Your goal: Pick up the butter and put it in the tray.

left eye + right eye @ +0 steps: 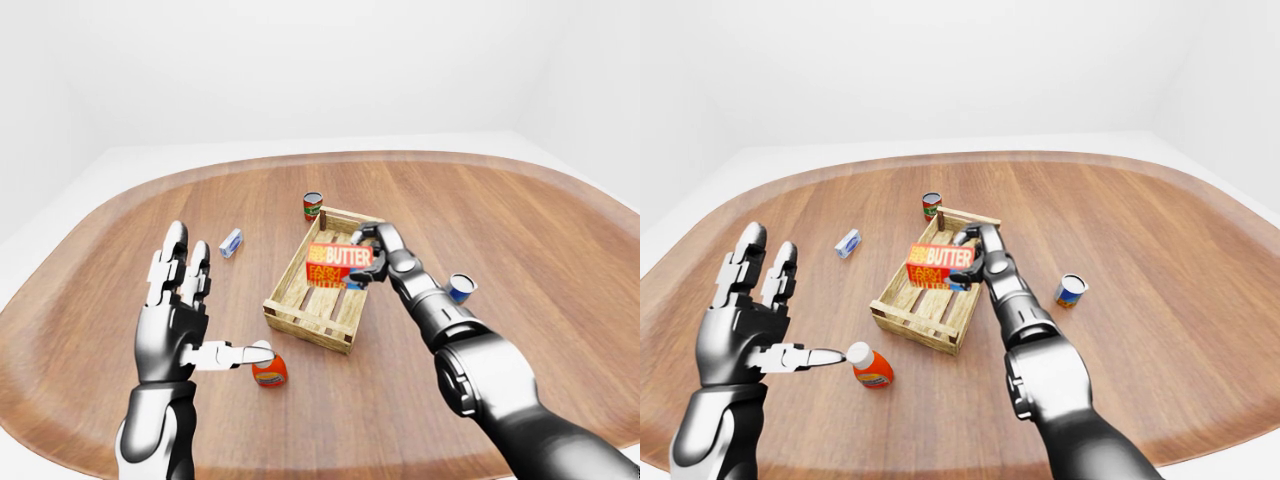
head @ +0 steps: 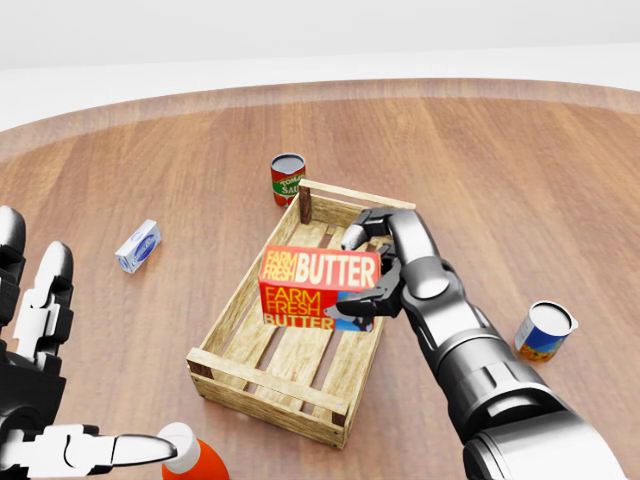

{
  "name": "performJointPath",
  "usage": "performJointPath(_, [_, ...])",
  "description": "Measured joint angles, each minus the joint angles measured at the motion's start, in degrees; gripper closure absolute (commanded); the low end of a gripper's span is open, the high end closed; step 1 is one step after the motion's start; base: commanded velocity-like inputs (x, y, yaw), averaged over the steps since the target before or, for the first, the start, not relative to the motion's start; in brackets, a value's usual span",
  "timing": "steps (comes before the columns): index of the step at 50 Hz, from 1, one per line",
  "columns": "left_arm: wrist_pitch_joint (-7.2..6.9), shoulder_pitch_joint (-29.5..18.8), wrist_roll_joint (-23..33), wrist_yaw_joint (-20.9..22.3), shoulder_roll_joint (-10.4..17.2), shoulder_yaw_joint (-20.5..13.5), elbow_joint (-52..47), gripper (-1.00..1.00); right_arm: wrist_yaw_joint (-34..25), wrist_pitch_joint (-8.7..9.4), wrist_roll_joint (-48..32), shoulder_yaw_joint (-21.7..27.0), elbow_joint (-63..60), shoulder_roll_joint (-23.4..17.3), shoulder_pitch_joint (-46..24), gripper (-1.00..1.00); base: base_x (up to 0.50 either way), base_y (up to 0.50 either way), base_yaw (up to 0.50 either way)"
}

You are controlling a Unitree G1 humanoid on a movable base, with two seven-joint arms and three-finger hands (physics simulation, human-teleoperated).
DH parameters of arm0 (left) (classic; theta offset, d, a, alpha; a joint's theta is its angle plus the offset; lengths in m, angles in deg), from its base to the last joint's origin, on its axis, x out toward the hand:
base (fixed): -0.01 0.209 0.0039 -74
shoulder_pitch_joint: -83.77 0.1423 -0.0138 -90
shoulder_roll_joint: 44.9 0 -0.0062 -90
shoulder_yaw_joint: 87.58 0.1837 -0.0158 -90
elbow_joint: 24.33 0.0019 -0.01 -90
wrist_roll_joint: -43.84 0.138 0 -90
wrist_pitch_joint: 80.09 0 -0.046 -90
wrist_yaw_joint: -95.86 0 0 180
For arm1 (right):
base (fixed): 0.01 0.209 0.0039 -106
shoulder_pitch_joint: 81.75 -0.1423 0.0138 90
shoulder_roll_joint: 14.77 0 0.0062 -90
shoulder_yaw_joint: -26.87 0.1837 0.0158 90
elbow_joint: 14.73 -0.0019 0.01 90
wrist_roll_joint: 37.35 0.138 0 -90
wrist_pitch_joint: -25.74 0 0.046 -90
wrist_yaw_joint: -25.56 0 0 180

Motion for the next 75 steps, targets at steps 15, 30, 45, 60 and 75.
performJointPath(15, [0.0, 0.21, -0.42, 0.3, -0.09, -0.4, -0.7, -1.0, 7.52, -4.38, -5.53, -0.61, 2.87, 2.34, 1.33, 1.0, 0.0, 0.0, 0.0])
performJointPath(30, [0.0, 0.45, -0.58, 0.53, -0.23, -0.53, -1.26, -1.0, 12.92, -5.39, -8.56, -0.02, 4.22, 3.56, 1.66, 1.0, 0.0, 0.0, 0.0])
performJointPath(45, [0.0, 0.32, -0.66, 0.55, -0.23, -0.69, -1.45, -1.0, 14.74, -5.39, -8.84, 0.96, 4.86, 3.98, 1.47, 1.0, 0.0, 0.0, 0.0])
performJointPath(60, [0.0, 0.46, -0.59, 0.63, -0.26, -0.5, -1.37, -1.0, 15.41, -5.39, -8.05, 2.15, 5.38, 4.74, 0.87, 1.0, 0.0, 0.0, 0.0])
performJointPath(75, [0.0, 0.61, -0.72, 0.72, -0.27, -0.56, -1.75, -1.0, 15.84, -5.39, -7.77, 2.88, 5.76, 5.72, 0.62, 1.0, 0.0, 0.0, 0.0])
